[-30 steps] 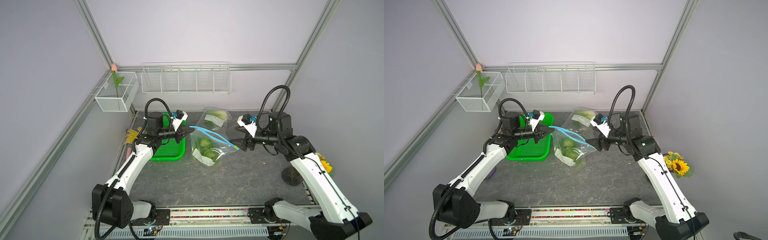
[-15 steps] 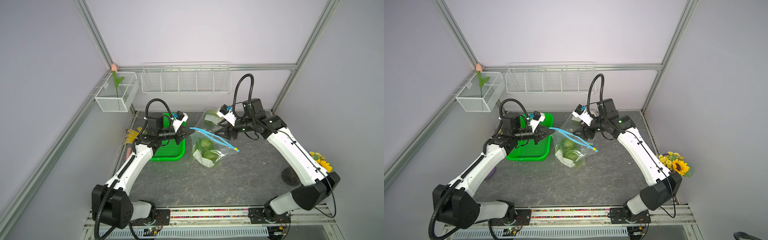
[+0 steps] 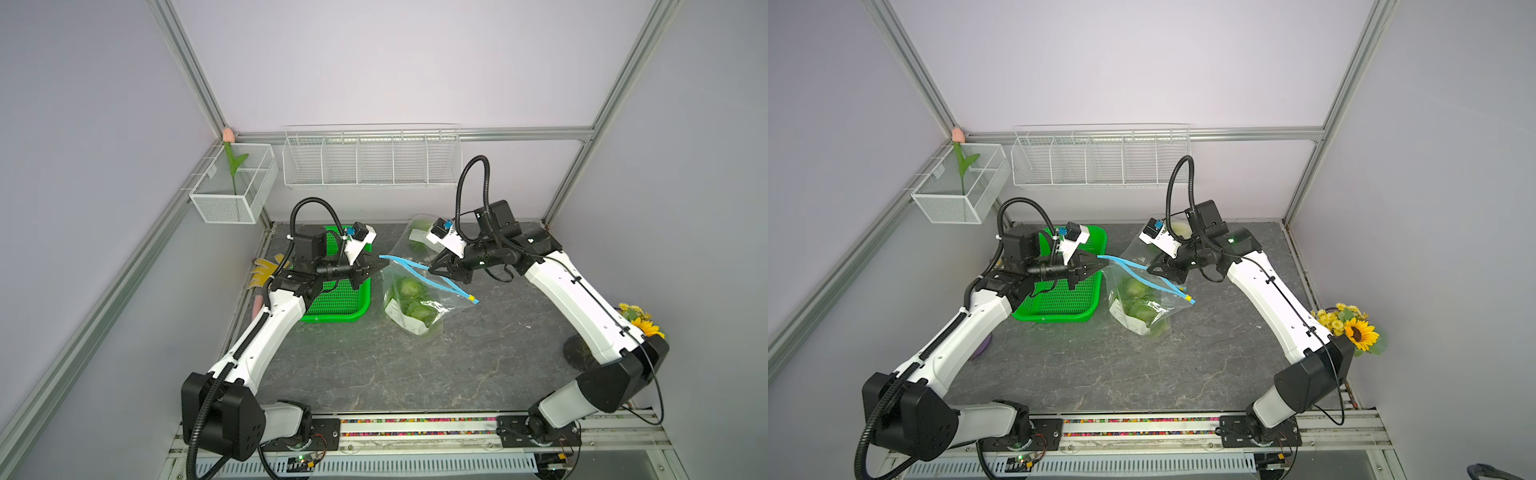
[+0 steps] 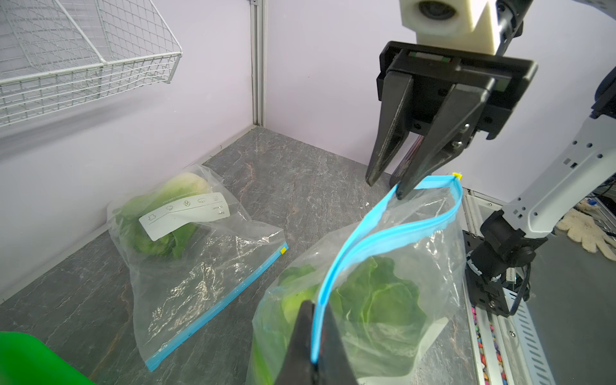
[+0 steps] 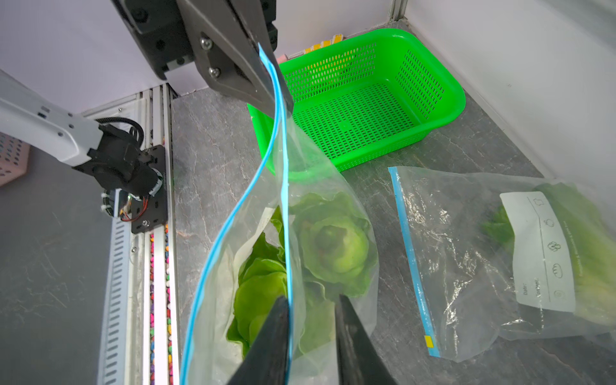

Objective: Open the zip-top bag and take out the chinese cabbages
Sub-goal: Adjust the zipper food storage bag at the center of the board.

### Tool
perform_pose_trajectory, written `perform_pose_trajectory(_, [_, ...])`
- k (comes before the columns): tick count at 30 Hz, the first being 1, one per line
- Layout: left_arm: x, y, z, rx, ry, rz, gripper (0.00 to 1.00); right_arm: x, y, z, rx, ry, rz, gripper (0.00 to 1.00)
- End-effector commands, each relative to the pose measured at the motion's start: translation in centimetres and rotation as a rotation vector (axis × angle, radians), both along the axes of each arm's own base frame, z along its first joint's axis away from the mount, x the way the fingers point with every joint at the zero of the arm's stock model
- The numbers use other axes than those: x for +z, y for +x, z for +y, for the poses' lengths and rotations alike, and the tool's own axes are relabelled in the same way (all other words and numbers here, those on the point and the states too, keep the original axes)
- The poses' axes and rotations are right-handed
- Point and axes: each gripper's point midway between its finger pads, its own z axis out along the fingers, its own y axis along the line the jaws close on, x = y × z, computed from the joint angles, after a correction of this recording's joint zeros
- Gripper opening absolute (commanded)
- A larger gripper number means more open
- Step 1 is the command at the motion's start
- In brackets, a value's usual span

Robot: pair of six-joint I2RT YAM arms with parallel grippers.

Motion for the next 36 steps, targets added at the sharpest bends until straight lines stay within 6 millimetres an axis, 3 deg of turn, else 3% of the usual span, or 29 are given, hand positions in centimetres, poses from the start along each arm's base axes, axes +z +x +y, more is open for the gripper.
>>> perform_pose_trajectory(1, [0.7,-0.5,0.0,-0.004,0.003,-0.031,0.00,0.6,0.0,0.2,0.008,0.007,-0.024,0.19])
perform_pose_trajectory(6, [0.8,-0.4,0.0,0.003,-0.004,-0.028,0.03,1.5,0.1,0.0,-0.021,0.044,-0.065,0.07])
perform_pose_trajectory(10, [1.1,-0.4,-0.2,0.001,-0.016,-0.025,0.11,2.2,0.3,-0.4,-0.048,0.081,-0.090,0.07])
perform_pose_trajectory(11, [1.2,-0.4,-0.3,0.002,-0.019,-0.025,0.17,2.4,0.4,-0.6,-0.060,0.086,-0.095,0.07])
perform_pose_trajectory(16, [3.0,-0.2,-0.5,0.046,-0.047,-0.046,0.76,3.4,2.8,-2.5,-0.213,0.104,-0.150,0.07])
perform_pose_trajectory(20, [5.1,-0.2,-0.5,0.092,-0.079,-0.073,0.98,4.8,5.2,-5.9,-0.405,0.120,-0.194,0.07])
perform_pose_trajectory(31, [7.4,1.4,-1.5,0.247,-0.144,0.026,1.00,7.8,5.5,-13.0,-0.771,0.071,-0.304,0.07])
perform_pose_trajectory(36, [7.2,2.2,-2.2,0.263,-0.153,0.139,1.00,8.3,5.1,-12.0,-0.738,0.156,-0.298,0.08])
